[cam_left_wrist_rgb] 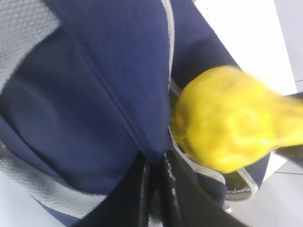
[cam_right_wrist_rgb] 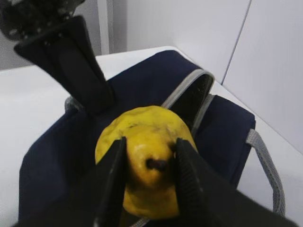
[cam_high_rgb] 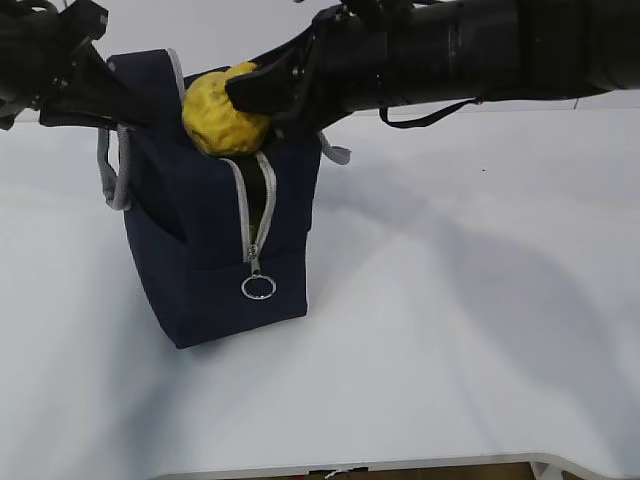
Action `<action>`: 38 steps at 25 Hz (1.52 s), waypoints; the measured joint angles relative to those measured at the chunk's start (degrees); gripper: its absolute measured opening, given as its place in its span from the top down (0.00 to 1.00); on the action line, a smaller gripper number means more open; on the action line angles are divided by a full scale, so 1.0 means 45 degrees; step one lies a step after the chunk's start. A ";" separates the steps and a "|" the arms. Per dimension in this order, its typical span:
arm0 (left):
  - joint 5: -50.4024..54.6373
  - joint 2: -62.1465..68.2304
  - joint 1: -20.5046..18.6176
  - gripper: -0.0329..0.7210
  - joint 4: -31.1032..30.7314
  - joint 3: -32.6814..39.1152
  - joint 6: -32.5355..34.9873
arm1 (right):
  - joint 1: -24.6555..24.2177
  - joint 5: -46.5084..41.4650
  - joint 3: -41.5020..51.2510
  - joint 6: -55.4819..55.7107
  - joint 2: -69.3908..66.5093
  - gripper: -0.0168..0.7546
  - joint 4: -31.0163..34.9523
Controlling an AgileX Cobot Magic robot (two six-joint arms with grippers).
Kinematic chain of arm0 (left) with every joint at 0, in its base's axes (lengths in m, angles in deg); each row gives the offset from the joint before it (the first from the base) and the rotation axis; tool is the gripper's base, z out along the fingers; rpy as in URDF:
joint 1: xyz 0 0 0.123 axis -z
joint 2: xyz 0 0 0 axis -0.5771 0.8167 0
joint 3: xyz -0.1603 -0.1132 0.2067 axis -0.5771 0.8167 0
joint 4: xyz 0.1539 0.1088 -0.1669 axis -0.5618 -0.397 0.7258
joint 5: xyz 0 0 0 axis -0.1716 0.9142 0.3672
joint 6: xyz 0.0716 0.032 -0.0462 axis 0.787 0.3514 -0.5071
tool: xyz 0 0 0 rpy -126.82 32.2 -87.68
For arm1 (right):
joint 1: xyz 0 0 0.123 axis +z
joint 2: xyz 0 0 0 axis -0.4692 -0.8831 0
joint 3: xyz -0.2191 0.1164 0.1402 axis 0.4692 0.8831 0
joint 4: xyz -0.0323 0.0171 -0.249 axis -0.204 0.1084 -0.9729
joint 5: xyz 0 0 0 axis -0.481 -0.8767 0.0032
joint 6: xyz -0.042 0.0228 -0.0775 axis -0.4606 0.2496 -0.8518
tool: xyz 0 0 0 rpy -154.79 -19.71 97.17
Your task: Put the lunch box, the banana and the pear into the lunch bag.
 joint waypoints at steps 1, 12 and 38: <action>0.0000 0.0000 0.0000 0.96 0.0062 0.0000 0.0000 | 0.0000 0.0000 0.0000 -0.0184 -0.0020 0.63 -0.0229; 0.0048 0.0000 0.0000 0.96 0.0410 0.0000 0.0000 | 0.0295 -0.0257 0.0000 -0.3992 -0.0678 0.63 -0.0488; 0.0072 0.0000 0.0000 0.96 0.0513 0.0000 0.0000 | 0.0391 0.0393 -0.0009 -1.0552 -0.1512 0.62 0.1277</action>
